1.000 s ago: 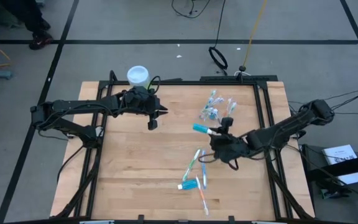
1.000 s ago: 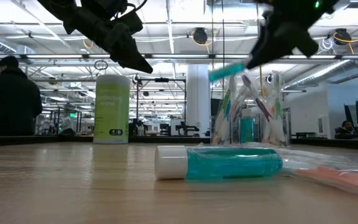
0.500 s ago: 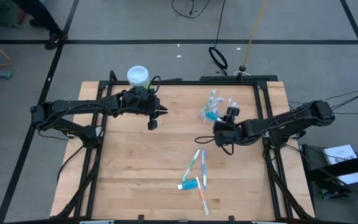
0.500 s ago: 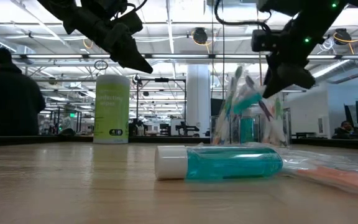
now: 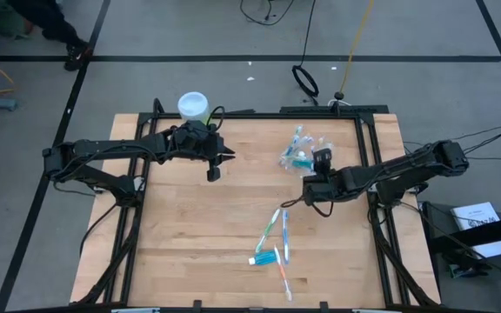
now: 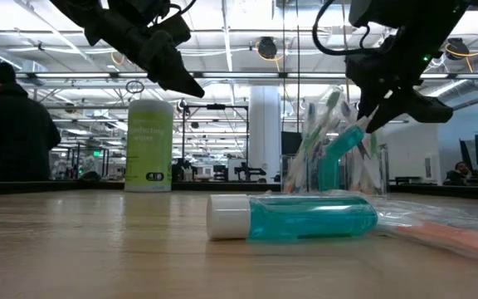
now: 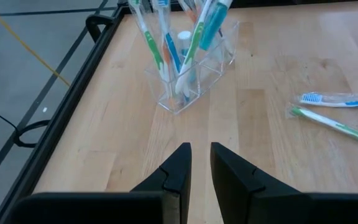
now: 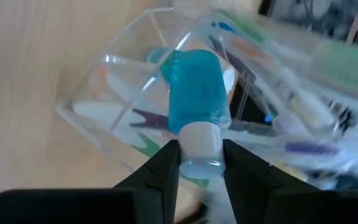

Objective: Pick & Place toothbrushing station
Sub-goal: Put the blue mouthwash into the transparent organizer

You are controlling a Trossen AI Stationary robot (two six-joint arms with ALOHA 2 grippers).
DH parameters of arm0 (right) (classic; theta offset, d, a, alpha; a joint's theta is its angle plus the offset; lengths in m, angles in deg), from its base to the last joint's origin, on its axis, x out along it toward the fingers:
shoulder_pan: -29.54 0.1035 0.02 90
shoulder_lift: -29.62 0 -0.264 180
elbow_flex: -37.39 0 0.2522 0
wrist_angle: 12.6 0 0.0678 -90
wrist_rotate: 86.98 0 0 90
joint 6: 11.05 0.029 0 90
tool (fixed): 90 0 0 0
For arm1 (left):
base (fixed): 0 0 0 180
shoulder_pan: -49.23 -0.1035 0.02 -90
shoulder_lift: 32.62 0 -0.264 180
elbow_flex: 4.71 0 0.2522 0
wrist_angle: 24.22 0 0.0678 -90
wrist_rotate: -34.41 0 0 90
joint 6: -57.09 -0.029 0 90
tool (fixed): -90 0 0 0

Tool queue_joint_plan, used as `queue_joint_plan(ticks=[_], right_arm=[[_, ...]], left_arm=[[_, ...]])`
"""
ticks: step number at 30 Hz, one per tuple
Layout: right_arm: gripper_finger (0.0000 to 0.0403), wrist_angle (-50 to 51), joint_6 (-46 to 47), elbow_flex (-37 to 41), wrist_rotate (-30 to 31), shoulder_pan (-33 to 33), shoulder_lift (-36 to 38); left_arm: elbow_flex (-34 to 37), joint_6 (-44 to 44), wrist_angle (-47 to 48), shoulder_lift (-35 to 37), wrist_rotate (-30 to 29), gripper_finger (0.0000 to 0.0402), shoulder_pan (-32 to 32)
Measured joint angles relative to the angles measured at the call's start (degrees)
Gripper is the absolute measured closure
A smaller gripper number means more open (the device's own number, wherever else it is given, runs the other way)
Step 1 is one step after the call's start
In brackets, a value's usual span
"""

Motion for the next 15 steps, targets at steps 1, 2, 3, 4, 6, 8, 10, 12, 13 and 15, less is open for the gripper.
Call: queue_joint_plan(ticks=[1,2,3,4,6,8,10,12,13,15], right_arm=[[0.0304,-0.2,-3.2,0.0,0.1,-0.2,0.0],[0.0303,-0.4,-6.6,0.0,0.2,-0.3,0.0],[0.0303,-0.6,-9.6,0.0,0.3,-0.5,0.0],[0.0303,-1.2,-12.1,0.0,0.2,-0.8,0.0],[0.0303,-2.9,-15.5,0.0,0.0,-1.7,0.0],[0.0303,-4.7,-18.2,0.0,-0.1,-2.7,0.0],[0.0300,-6.1,-22.1,0.0,-0.1,-3.6,0.0],[0.0296,-8.0,-25.4,0.0,-0.2,-4.5,0.0],[0.0294,-9.1,-26.9,0.0,-0.2,-4.8,0.0],[0.0288,-11.2,-29.1,0.0,-0.5,-5.6,0.0]], left_arm=[[0.0,-0.1,0.0,0.0,0.0,0.0334,0.0],[0.0,-0.2,0.0,0.0,0.0,0.0334,0.0],[0.0,-0.2,0.0,0.0,0.0,0.0334,0.0],[0.0,-0.2,0.0,0.0,0.0,0.0334,0.0],[0.0,-0.2,0.0,0.0,0.0,0.0334,0.0],[0.0,-0.2,0.0,0.0,0.0,0.0334,0.0],[0.0,-0.1,0.0,0.0,0.0,0.0334,0.0],[0.0,-0.1,0.0,0.0,0.0,0.0334,0.0],[0.0,-0.1,0.0,0.0,0.0,0.0334,0.0],[0.0,-0.1,0.1,0.0,0.0,0.0334,0.0]])
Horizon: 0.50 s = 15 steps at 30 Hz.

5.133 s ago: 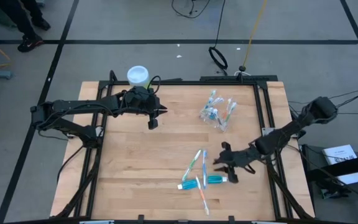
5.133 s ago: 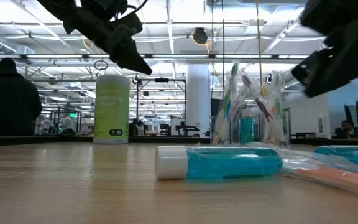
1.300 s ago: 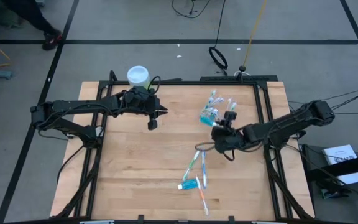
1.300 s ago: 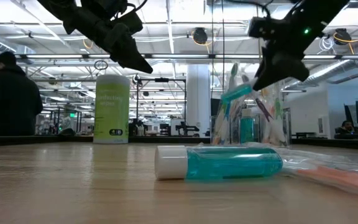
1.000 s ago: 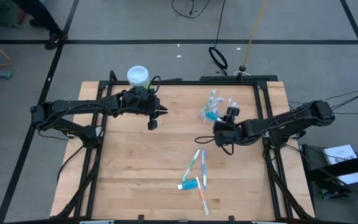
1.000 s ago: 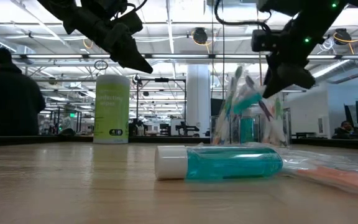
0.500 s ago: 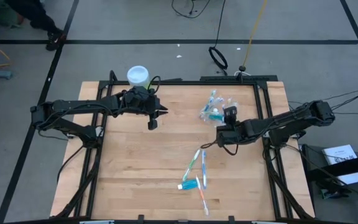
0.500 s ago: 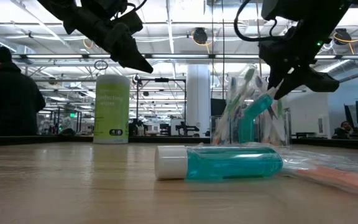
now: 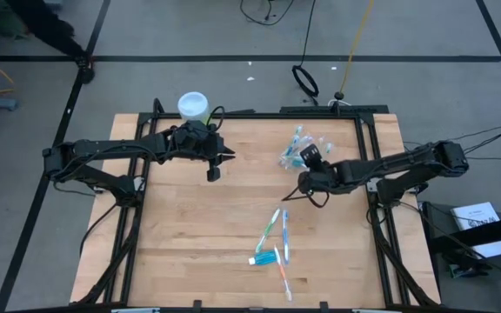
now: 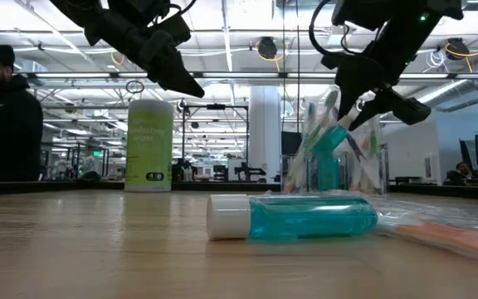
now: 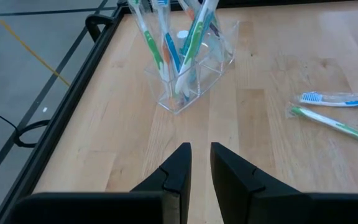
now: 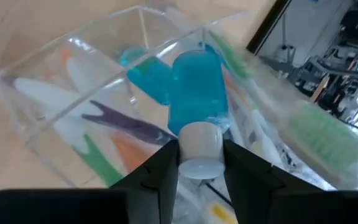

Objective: Pick & Place toothbrushing station
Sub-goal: Put the blue mouthwash into the transparent organizer, then put the green toothbrush into the transparent organizer

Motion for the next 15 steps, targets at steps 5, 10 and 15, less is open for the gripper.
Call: queue_joint_plan(ticks=[5,10,15], right_arm=[[0.0280,-1.5,-1.7,0.1,-5.4,-1.8,0.0],[0.0279,-4.9,-2.7,3.3,-5.6,-3.4,0.0],[0.0291,-12.3,-11.6,8.0,-4.8,-3.7,0.1]], left_arm=[[0.0,0.0,0.0,0.0,0.0,0.0334,0.0],[0.0,0.0,0.1,0.0,0.0,0.0334,0.0],[0.0,0.0,0.1,0.0,0.0,0.0334,0.0]])
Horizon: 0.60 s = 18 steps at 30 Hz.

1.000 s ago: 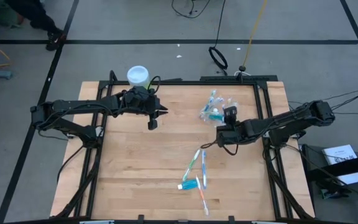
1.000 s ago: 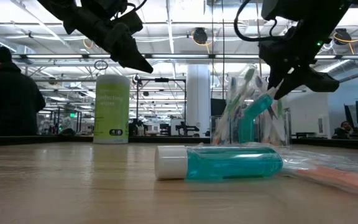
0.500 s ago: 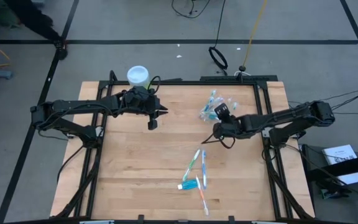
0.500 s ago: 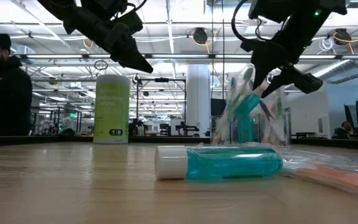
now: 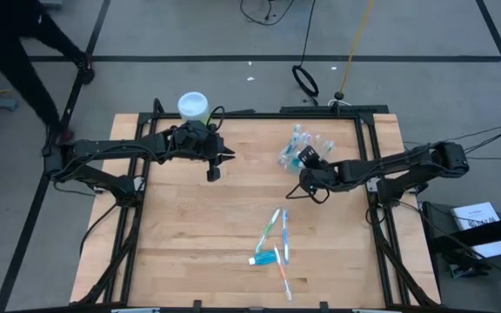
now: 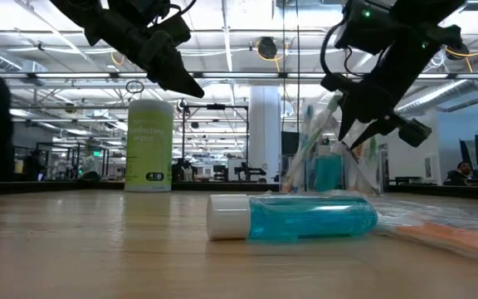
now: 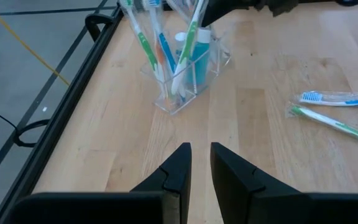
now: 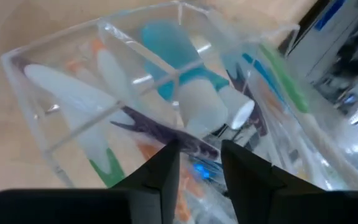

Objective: Pick & Place toothbrushing station
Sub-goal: Put the green toothbrush into the transparent organizer

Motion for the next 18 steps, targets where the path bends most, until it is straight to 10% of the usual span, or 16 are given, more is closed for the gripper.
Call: queue_joint_plan(ticks=[18], right_arm=[[0.0302,-10.0,5.7,3.6,15.8,5.5,0.8]], left_arm=[[0.0,0.0,0.0,0.0,0.0,0.0334,0.0]])
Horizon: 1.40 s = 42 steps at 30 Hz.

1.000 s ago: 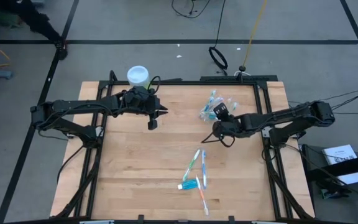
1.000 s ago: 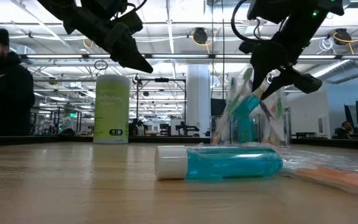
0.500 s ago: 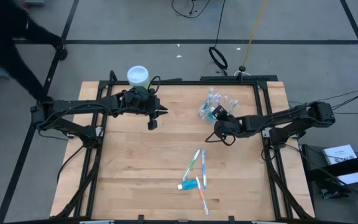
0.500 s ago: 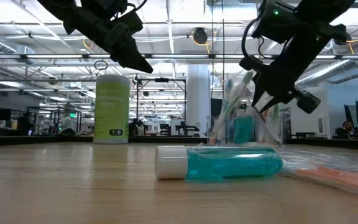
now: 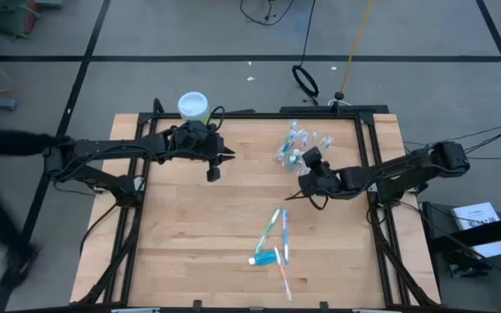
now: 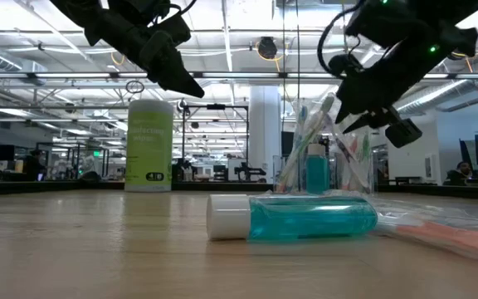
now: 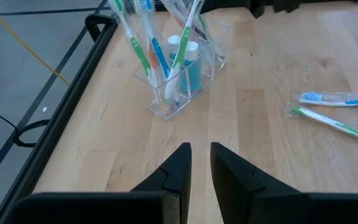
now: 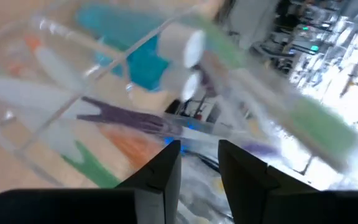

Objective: Pick & Place toothbrushing station
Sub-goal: Put the green toothbrush into the transparent organizer

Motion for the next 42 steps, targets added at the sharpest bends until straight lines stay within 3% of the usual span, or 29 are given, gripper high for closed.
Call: queue_joint_plan(ticks=[5,9,11,15,18,22,26,29,33,37,42], right_arm=[[0.0303,0.9,9.9,0.0,0.1,3.5,3.0],[0.0303,1.0,25.6,0.0,-1.2,6.3,5.8],[0.0303,0.8,34.9,0.0,-6.2,7.5,7.3],[0.0303,-2.1,52.7,0.0,-22.5,8.2,8.6],[0.0303,-8.9,60.6,1.2,-30.7,8.2,8.4],[0.0303,-26.3,55.8,6.8,-37.7,8.2,7.2],[0.0303,-50.2,48.9,13.6,-44.9,8.1,5.5],[0.0303,-65.6,45.5,17.6,-45.7,8.1,4.3],[0.0303,-73.5,40.8,20.3,-45.1,7.2,4.2],[0.0299,-73.8,39.7,20.4,-45.2,4.4,4.2],[0.0258,-73.7,41.0,20.1,-49.1,-0.3,3.4]], left_arm=[[0.0,0.0,0.0,0.0,0.0,0.0334,0.0],[0.0,0.6,0.0,0.0,0.1,0.0334,0.0],[0.0,1.5,0.0,0.0,0.1,0.0334,0.2],[0.0,1.6,-0.1,0.0,0.1,0.0334,1.4],[0.0,1.7,-0.5,-0.2,0.1,0.0334,3.6],[0.0,1.6,-0.9,-0.4,0.1,0.0334,7.8],[0.0,1.8,-0.8,-0.9,-0.1,0.0334,12.5],[0.0,1.9,-2.0,-1.3,-0.1,0.0334,15.6],[0.0,2.0,-3.7,-2.4,-1.0,0.0334,18.7],[0.0,4.3,-4.9,-3.6,-5.0,0.0334,21.0],[0.0,9.8,-6.7,-5.2,-7.9,0.0334,22.7]])
